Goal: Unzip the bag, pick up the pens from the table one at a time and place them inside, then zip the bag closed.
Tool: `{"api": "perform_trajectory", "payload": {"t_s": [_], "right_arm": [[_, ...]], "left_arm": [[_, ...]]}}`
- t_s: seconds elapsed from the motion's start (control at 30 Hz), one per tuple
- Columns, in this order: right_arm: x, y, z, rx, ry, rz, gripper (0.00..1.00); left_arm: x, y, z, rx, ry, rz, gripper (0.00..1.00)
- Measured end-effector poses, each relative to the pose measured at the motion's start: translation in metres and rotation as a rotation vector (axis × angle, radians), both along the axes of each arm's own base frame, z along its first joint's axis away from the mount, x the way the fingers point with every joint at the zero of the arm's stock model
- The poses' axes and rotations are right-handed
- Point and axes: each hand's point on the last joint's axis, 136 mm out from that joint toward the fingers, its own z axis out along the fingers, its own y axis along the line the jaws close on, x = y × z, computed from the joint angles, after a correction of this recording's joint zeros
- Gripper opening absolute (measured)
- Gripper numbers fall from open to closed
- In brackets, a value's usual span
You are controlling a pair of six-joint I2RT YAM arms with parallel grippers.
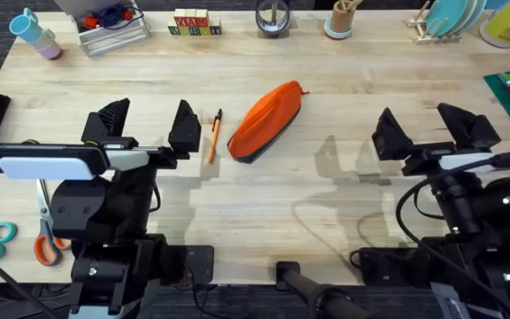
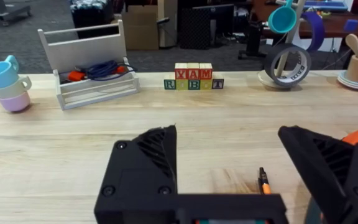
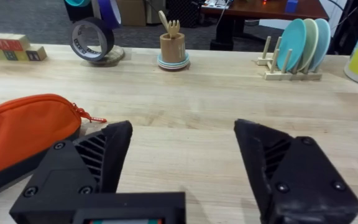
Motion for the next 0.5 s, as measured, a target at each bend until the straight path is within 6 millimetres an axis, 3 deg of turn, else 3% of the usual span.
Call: {"api": "perform_trajectory", "payload": {"t_s": [0.27,0.5], "right_arm": [[0.000,0.000,-0.001,0.000,0.005,0.000,0.997],[0.000,0.001,0.005,0.000,-0.022,0.003,0.996]], "left_arm": [[0.000,0.000,0.001,0.000,-0.005,0.000,0.993],[-0.001,0.000,0.022,0.000,-0.087,0.000,0.993]]}}
